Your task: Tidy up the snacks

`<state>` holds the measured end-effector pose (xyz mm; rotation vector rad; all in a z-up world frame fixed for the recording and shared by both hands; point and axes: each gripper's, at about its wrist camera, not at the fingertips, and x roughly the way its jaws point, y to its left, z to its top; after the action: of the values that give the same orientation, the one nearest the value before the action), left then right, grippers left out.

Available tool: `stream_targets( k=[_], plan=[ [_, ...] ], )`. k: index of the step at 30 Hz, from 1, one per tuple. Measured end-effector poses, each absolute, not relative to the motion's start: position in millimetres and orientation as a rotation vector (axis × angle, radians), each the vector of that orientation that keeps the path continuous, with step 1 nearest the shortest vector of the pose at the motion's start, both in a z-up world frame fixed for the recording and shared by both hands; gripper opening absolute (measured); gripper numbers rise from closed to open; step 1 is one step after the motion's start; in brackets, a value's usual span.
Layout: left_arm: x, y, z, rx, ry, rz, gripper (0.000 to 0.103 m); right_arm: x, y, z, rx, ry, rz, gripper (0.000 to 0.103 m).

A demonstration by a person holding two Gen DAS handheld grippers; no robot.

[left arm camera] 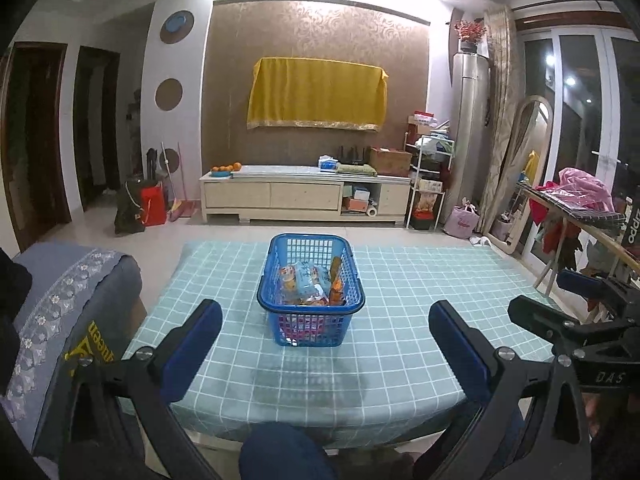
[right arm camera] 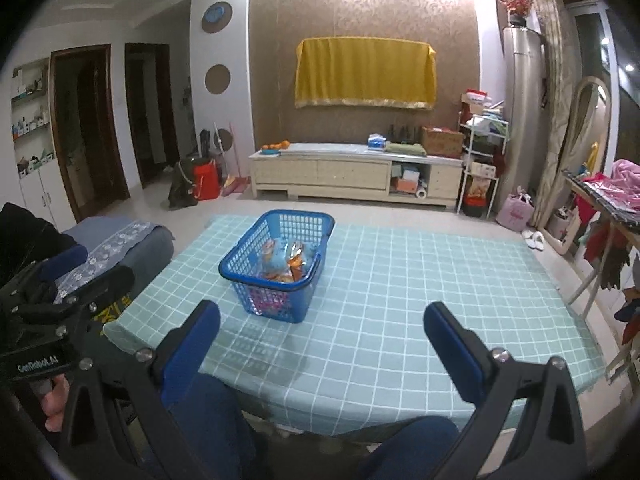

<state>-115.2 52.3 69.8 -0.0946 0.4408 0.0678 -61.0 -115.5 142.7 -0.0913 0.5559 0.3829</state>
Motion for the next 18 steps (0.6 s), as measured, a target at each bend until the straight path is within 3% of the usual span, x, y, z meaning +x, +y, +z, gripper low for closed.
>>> stream_targets(
  k=[18],
  plan=[
    [-123,39,68,-0.077,0.445,0.045,0.102,-74,-117,141,-0.063,0.569,0.397,0.103]
  ],
)
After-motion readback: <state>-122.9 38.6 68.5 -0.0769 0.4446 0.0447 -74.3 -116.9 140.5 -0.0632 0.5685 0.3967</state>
